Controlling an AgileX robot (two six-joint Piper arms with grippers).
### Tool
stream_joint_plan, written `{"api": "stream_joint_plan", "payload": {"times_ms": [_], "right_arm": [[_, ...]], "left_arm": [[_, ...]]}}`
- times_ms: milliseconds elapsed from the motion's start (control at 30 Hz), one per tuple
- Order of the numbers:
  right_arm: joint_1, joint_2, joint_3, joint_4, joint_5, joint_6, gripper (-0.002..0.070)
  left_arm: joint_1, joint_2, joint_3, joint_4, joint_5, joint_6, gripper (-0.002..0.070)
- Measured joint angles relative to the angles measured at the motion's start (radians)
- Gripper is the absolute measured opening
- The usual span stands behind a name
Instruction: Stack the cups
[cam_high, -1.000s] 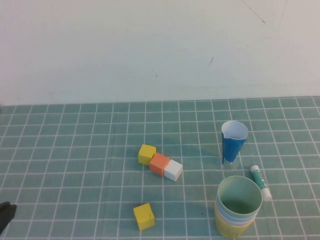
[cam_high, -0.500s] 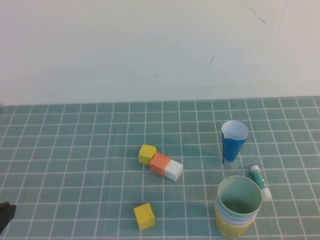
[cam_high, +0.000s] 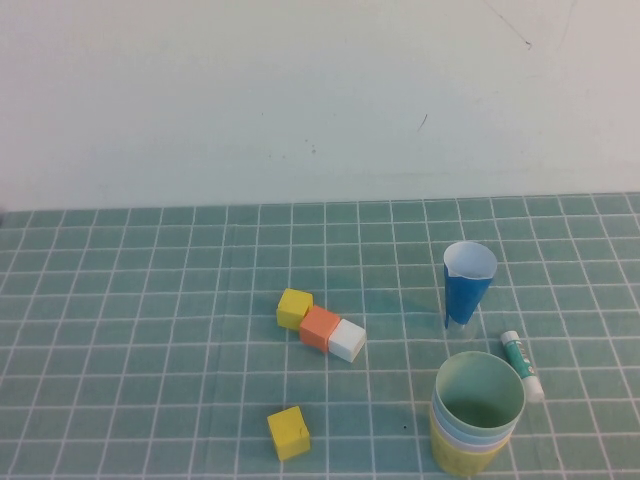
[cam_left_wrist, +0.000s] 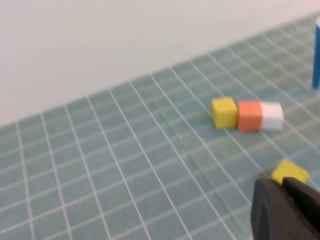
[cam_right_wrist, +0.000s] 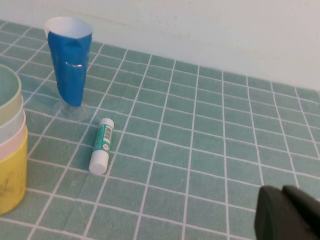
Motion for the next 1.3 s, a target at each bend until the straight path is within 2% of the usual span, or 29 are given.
{"api": "stream_joint_plan", "payload": {"times_ms": [167,300,433,533,667,767,867,1067,1300], "right_arm": [[0.0,0.0,0.0,0.0,0.001,0.0,-0.0001],[0.0,0.0,0.0,0.0,0.001,0.0,-0.0001],[0.0,0.0,0.0,0.0,0.002,0.0,-0.0001],[0.0,0.0,0.0,0.0,0.002,0.0,-0.0001],[0.0,0.0,0.0,0.0,0.002,0.0,-0.0001],[0.0,0.0,0.0,0.0,0.002,0.0,-0.0001],[0.0,0.0,0.0,0.0,0.002,0.0,-0.0001],[0.0,0.0,0.0,0.0,0.002,0.0,-0.0001],[0.0,0.0,0.0,0.0,0.002,0.0,-0.0001]], "left_arm": [[0.173,-0.093,0.0,-0.078,-0.025,0.108,-0.0002],[0.343,-0.104,0.0,-0.168,-0.052,0.208,-0.0002],[0.52,-0.104,0.002,-0.296,-0.095,0.235,-0.0002],[0.63,-0.104,0.042,-0.374,-0.174,0.24,-0.0002],[0.747,-0.104,0.162,-0.463,-0.372,0.242,-0.0002],[0.795,-0.104,0.26,-0.529,-0.483,0.242,-0.0002],[0.805,-0.104,0.329,-0.557,-0.508,0.242,-0.0002],[0.807,-0.104,0.351,-0.575,-0.449,0.251,-0.0002],[0.807,-0.104,0.35,-0.58,-0.404,0.334,-0.0002]]}}
